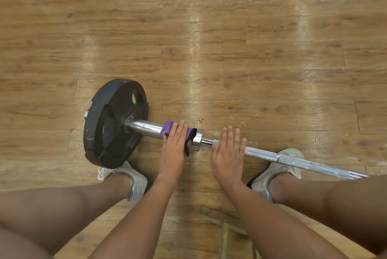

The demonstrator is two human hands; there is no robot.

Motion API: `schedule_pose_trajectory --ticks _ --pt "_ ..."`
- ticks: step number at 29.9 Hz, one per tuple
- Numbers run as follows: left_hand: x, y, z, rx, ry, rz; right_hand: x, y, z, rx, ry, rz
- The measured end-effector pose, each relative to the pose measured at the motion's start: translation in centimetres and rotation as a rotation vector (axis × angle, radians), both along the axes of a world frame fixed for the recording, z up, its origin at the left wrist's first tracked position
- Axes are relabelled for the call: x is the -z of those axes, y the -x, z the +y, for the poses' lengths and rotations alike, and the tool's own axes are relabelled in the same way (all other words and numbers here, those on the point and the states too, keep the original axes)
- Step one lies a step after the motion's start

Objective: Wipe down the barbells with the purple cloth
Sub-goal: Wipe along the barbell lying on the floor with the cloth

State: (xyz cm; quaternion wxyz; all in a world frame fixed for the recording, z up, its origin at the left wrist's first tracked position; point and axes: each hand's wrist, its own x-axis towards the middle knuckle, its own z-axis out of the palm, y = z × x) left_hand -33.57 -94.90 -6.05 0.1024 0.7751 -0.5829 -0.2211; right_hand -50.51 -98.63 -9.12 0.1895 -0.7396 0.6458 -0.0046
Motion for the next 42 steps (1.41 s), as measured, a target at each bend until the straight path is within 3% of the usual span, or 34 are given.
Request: schedule_pose_trajectory --ticks 9,14,20,27,42 --pt "1.0 -1.6 -2.4 0.094 0.025 -0.049 -0.6 -0.4 -3.0 -0.012 -0.034 0.038" --pt "1.2 -2.2 -6.6 0.032 0.085 -0.001 -0.8 -0.7 -5.7 -0.006 -0.055 0.036" --pt "1.9 -0.7 -4.8 0.019 0.151 0.048 -1.2 -1.0 -8.9 -0.010 -0.121 0.031" --pt "1.5 -2.0 -10.3 0.075 0.117 -0.033 -1.0 -1.2 -12.4 -0.010 -0.181 0.019" --pt "1.6 -1.7 -12.6 0.116 0.122 -0.035 -1.2 -1.5 -18.4 -0.033 -0.242 0.027"
